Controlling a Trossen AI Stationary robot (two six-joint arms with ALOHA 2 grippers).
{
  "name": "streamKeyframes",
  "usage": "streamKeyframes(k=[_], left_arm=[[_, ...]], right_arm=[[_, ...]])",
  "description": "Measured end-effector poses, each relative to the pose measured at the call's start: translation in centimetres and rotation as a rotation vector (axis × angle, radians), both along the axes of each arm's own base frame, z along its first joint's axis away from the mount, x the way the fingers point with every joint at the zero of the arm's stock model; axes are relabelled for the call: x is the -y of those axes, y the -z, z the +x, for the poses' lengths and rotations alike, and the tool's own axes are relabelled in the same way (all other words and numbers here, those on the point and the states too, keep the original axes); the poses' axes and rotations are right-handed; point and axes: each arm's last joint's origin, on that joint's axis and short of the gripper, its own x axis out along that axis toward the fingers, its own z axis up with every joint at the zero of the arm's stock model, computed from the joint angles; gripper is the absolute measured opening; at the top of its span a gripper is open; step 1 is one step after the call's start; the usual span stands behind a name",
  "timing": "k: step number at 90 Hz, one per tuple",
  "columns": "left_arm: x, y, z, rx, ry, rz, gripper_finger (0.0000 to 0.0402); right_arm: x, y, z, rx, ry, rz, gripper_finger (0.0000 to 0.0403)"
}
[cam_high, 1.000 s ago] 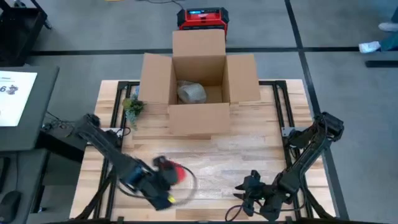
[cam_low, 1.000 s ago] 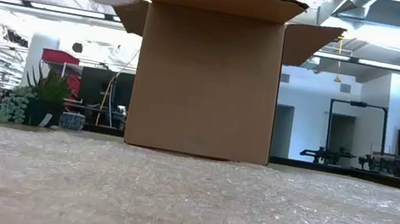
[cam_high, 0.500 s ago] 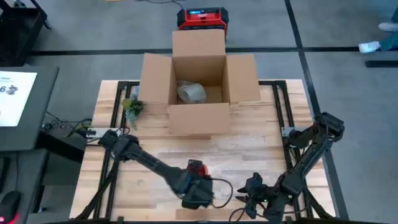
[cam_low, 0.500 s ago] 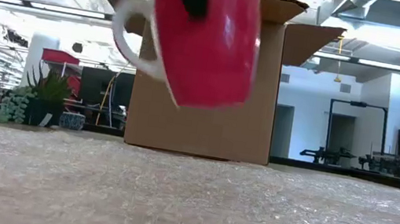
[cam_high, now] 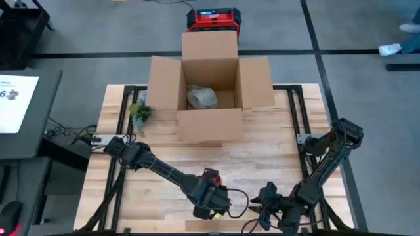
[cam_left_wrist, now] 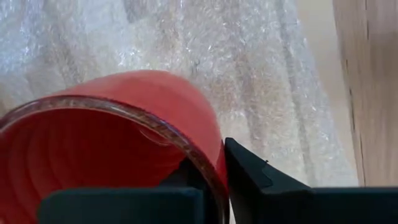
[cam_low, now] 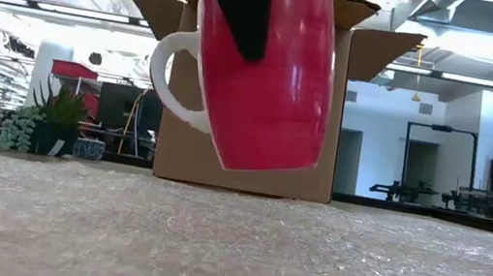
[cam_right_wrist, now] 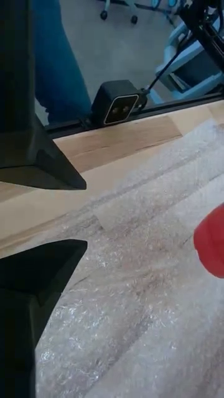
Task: Wrap mug
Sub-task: Pack the red mug with the bubble wrap
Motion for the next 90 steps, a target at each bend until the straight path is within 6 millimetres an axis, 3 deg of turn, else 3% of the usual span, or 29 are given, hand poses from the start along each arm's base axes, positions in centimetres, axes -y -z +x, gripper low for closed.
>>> streamKeyframes(k=[23, 43, 58, 71, 90], left_arm=[[-0.1, 0.0, 0.1, 0.001, 0.021, 0.006, 0.0028], [-0.1, 0.0, 0.1, 0.002, 0.017, 0.007, 0.0081], [0.0, 1.3, 0.6, -0.015, 0.006, 0.011, 0.0113], [0.3, 2.6, 0.7, -0.047, 0.009, 0.036, 0.0115], [1.1, 2.2, 0.0, -0.027, 0.013, 0.101, 0.0078]], right_arm=[[-0.1, 0.0, -0.1, 0.001, -0.007, -0.004, 0.0132], [-0.1, 0.0, -0.1, 0.003, -0.007, -0.009, 0.0132], [-0.1, 0.0, -0.1, 0.003, -0.009, -0.010, 0.0132], [-0.3, 0.0, -0.4, 0.003, -0.018, -0.010, 0.0132], [-0.3, 0.0, -0.4, 0.004, -0.019, -0.011, 0.0132]])
